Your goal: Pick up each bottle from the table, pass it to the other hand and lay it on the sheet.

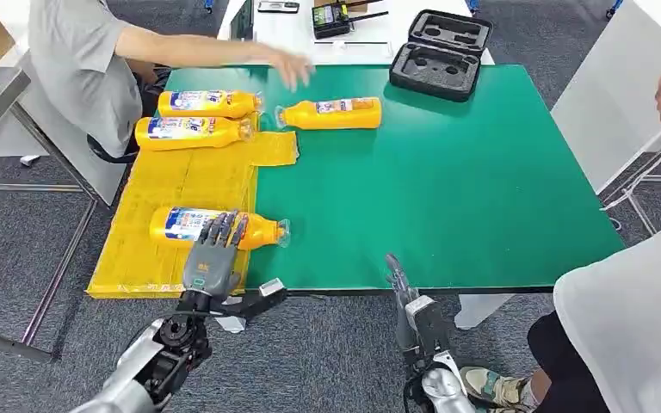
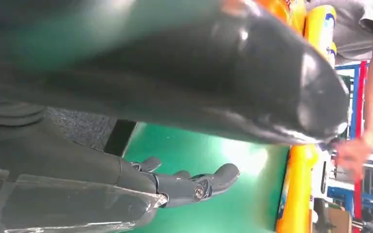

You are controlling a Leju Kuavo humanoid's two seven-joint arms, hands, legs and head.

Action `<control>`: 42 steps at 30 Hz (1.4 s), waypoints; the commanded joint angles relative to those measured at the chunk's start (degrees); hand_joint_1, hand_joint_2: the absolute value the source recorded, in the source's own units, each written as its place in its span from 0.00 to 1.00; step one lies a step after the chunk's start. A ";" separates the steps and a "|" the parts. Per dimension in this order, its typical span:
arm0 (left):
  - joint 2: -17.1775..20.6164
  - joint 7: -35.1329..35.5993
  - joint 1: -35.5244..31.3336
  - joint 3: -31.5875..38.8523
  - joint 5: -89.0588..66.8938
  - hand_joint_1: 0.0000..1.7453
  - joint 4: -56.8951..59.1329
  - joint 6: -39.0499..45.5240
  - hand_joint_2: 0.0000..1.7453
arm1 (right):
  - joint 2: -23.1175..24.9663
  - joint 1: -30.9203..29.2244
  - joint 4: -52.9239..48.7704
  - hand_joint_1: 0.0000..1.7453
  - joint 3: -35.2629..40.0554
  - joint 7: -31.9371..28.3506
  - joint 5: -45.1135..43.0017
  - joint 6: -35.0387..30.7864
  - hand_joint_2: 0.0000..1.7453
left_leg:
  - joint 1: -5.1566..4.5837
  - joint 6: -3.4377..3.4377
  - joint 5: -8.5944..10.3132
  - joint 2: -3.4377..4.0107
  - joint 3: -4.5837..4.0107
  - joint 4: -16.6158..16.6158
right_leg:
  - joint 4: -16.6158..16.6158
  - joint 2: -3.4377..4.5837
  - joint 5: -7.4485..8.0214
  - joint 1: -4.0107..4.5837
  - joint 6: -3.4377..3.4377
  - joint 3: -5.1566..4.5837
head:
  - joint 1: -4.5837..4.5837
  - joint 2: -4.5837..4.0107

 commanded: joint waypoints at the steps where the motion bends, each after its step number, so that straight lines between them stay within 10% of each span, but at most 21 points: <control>1: 3.95 -6.51 10.14 1.47 2.93 0.00 -26.99 -2.94 1.00 | -0.19 -0.32 -0.84 0.00 -0.98 0.11 0.55 0.66 0.00 | 0.05 -0.07 -0.06 0.09 0.03 0.02 | -0.01 0.09 -0.02 0.06 -0.07 0.03 | 0.02 0.00; 9: 3.95 -6.51 10.14 1.47 2.93 0.00 -26.99 -2.94 1.00 | -0.19 -0.32 -0.84 0.00 -0.98 0.11 0.55 0.66 0.00 | 0.08 -0.11 -0.08 0.05 0.12 0.01 | -0.03 0.04 -0.04 0.09 -0.12 0.13 | 0.00 0.00; 18: -1.44 -32.49 12.14 3.53 36.71 0.00 -26.84 1.14 1.00 | 1.57 2.79 -14.92 0.00 -4.51 0.11 -0.89 0.19 0.00 | 0.04 -0.08 -0.09 -0.01 0.12 0.04 | 0.02 -0.01 -0.09 0.05 -0.09 0.13 | 0.00 0.00; 42: -2.37 -42.13 19.65 2.77 55.68 0.00 -35.57 -1.70 1.00 | -0.95 5.59 -23.65 0.00 2.15 0.11 3.15 -9.37 0.00 | 0.07 -0.10 -0.12 0.03 0.22 -0.03 | -0.08 0.02 -0.08 0.08 -0.11 0.23 | 0.00 0.00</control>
